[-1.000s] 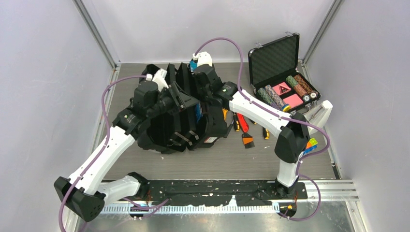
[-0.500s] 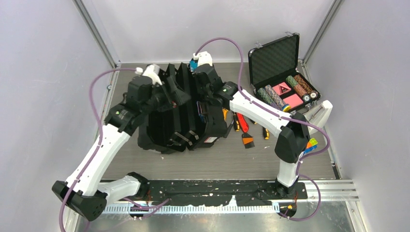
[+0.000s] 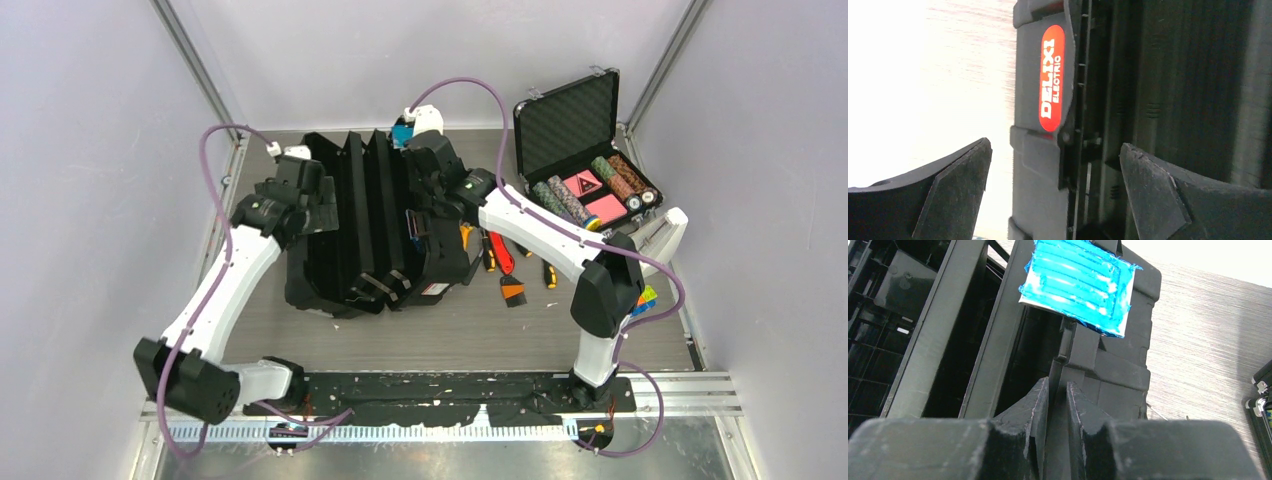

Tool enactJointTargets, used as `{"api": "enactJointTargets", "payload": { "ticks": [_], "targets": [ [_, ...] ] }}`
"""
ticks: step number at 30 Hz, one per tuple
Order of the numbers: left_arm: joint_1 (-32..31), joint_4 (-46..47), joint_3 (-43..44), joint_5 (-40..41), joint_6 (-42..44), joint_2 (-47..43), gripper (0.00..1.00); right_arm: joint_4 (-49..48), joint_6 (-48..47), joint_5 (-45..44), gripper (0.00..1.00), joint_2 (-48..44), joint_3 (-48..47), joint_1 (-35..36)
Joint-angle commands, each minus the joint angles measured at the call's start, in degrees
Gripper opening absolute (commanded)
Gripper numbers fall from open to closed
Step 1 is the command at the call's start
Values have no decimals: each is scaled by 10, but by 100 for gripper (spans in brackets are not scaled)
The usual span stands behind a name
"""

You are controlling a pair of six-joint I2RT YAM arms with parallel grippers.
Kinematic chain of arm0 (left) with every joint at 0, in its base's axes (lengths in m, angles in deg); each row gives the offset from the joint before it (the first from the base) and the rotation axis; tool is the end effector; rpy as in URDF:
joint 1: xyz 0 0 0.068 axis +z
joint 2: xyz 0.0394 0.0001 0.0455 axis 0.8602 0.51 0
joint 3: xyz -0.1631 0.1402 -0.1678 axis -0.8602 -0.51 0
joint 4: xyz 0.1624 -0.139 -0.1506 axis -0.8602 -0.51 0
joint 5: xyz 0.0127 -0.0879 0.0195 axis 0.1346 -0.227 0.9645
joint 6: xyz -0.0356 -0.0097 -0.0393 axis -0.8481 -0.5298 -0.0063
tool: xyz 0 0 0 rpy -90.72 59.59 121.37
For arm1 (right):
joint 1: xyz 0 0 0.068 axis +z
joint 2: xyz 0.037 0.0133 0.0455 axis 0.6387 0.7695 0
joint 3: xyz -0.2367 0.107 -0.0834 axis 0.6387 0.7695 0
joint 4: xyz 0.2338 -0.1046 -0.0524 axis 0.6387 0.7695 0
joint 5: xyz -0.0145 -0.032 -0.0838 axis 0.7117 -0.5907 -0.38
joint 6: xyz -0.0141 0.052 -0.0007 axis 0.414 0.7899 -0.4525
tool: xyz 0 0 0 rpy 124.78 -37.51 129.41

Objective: Pack the tool kit

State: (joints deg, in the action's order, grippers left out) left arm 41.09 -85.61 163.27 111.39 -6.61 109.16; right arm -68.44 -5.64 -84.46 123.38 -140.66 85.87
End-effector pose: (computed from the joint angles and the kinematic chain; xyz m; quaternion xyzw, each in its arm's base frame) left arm 0.2343 -0.0626 0.3589 -0.1002 0.9089 0.0491 0.4018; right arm 0.3112 0.3035 0.3440 -0.1399 0.8279 0.0979 0.5342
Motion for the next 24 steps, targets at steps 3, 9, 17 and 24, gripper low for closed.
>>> {"api": "enactJointTargets", "payload": {
  "ticks": [3,9,17,24],
  "targets": [
    [5,-17,6,117,52,77,98,90,16,51,24,28,46,-5],
    [5,-26,25,174,67,144,84,76,23,67,24,18,63,-19],
    [22,-25,50,252,101,143,17,46,40,114,24,-1,101,-42],
    [84,-16,96,259,148,93,0,22,51,147,24,-5,119,-53]
  ]
}}
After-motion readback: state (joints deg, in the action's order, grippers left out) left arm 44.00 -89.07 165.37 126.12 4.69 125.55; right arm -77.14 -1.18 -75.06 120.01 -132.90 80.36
